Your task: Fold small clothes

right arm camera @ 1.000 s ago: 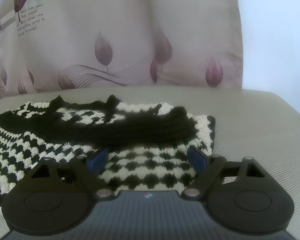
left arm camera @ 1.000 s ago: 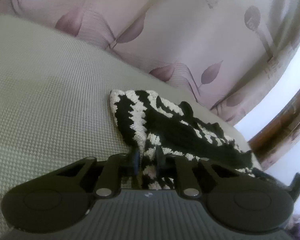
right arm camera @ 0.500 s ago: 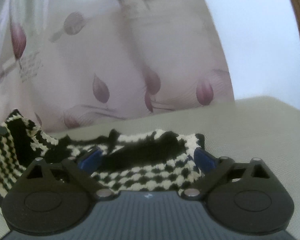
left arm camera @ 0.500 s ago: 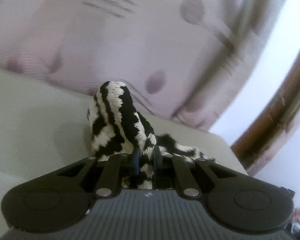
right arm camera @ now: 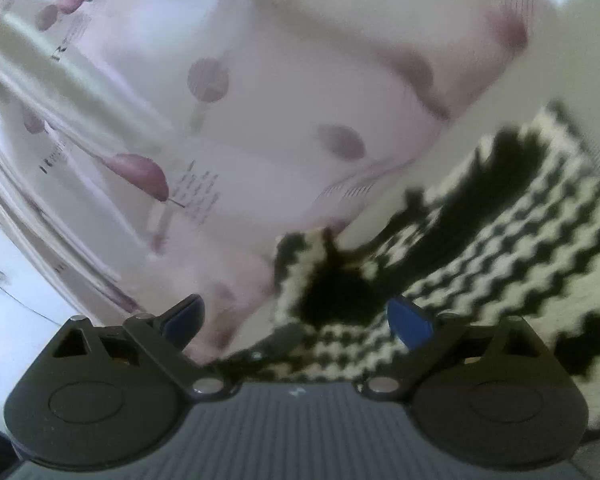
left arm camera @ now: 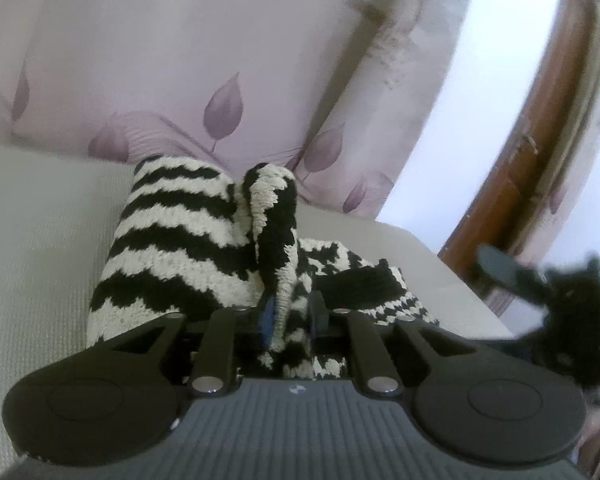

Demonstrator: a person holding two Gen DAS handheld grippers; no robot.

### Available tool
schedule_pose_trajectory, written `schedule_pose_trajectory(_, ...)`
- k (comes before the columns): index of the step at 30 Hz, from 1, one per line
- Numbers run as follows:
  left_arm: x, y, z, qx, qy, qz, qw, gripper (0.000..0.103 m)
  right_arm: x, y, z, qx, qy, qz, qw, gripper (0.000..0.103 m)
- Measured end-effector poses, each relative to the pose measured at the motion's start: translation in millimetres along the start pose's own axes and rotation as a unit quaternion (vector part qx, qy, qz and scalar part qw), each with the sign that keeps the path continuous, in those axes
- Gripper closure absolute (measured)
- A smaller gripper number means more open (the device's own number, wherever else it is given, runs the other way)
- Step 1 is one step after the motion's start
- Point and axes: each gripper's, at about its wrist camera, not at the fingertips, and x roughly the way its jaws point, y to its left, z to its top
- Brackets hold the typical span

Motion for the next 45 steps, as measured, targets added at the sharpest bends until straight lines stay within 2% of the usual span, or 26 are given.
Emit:
schedule_pose_trajectory(3,-2.0,0.6,-4.9,0.014,-0.004,-0.001,0.9999,0.083,21.2,-1.5,3.2,0.022,0.016,0.014,1.0,0.003)
schedule_pose_trajectory(9,-2.8,-2.4,-5.6,0.021,-0.019,-0.009,0.9996,0.08,57.4,4.1,4.0,0.017,0.053,0.002,0.998,0.003)
schedule_pose_trajectory(13,-3.8,-6.2,-10.2,0.037,-0.024,-0.011,0.999,0.075,76.8,12.5,6.1,-0.008,0.074,-0.001,0.997,0.004)
schedule_pose_trajectory(15,-4.1,-7.9,-11.2,0.046,-0.025,-0.013,0.9985,0.073,87.8,15.3,8.8,-0.017,0.093,-0.018,0.995,0.009)
schedule_pose_trajectory(17,-4.1,-8.9,-11.7,0.055,-0.027,-0.015,0.998,0.068,96.7,17.2,9.0,-0.027,0.109,-0.032,0.993,0.022)
schedule_pose_trajectory(18,-4.4,-9.3,-12.3,0.058,-0.028,-0.015,0.9978,0.064,100.5,19.8,7.8,-0.039,0.116,-0.04,0.992,0.041)
schedule_pose_trajectory(19,-5.0,-9.7,-13.0,0.062,-0.031,-0.016,0.9975,0.056,105.5,23.4,7.2,-0.058,0.123,-0.058,0.989,0.061)
schedule_pose_trajectory(20,-6.2,-10.3,-13.8,0.066,-0.032,-0.02,0.9971,0.046,109.2,25.6,5.9,-0.073,0.128,-0.078,0.986,0.069)
schedule_pose_trajectory(21,-7.1,-11.4,-14.0,0.069,-0.031,-0.024,0.9968,0.042,111.1,24.9,5.2,-0.078,0.13,-0.088,0.985,0.075)
schedule_pose_trajectory(24,-20.6,-18.6,-16.5,0.086,-0.034,-0.03,0.9953,0.032,106.8,24.8,6.8,-0.09,0.115,-0.1,0.984,0.079)
schedule_pose_trajectory(27,-51.0,-20.4,-20.2,0.084,-0.063,-0.024,0.9941,0.026,97.4,27.6,9.6,-0.093,0.09,-0.103,0.986,0.084)
schedule_pose_trajectory(32,-95.7,-0.7,-27.5,0.065,-0.13,0.018,0.9893,0.008,89.0,36.1,16.2,-0.087,0.076,-0.082,0.99,0.085)
schedule_pose_trajectory(39,-94.8,40.2,-50.0,-0.004,-0.124,0.038,0.9915,0.007,100.3,33.5,10.9,-0.057,0.106,-0.066,0.991,0.083)
schedule_pose_trajectory(41,-94.5,46.6,-49.1,-0.03,-0.126,0.028,0.9912,0.007,101.8,33.4,10.0,-0.051,0.106,-0.067,0.991,0.075)
schedule_pose_trajectory(43,-96.1,52.8,-49.0,-0.053,-0.134,0.024,0.9893,0.006,105.4,35.6,9.2,-0.049,0.113,-0.06,0.991,0.056)
schedule_pose_trajectory(45,-95.7,56.8,-49.9,-0.069,-0.132,0.024,0.9885,0.006,110.6,40.6,7.4,-0.053,0.118,-0.068,0.989,0.043)
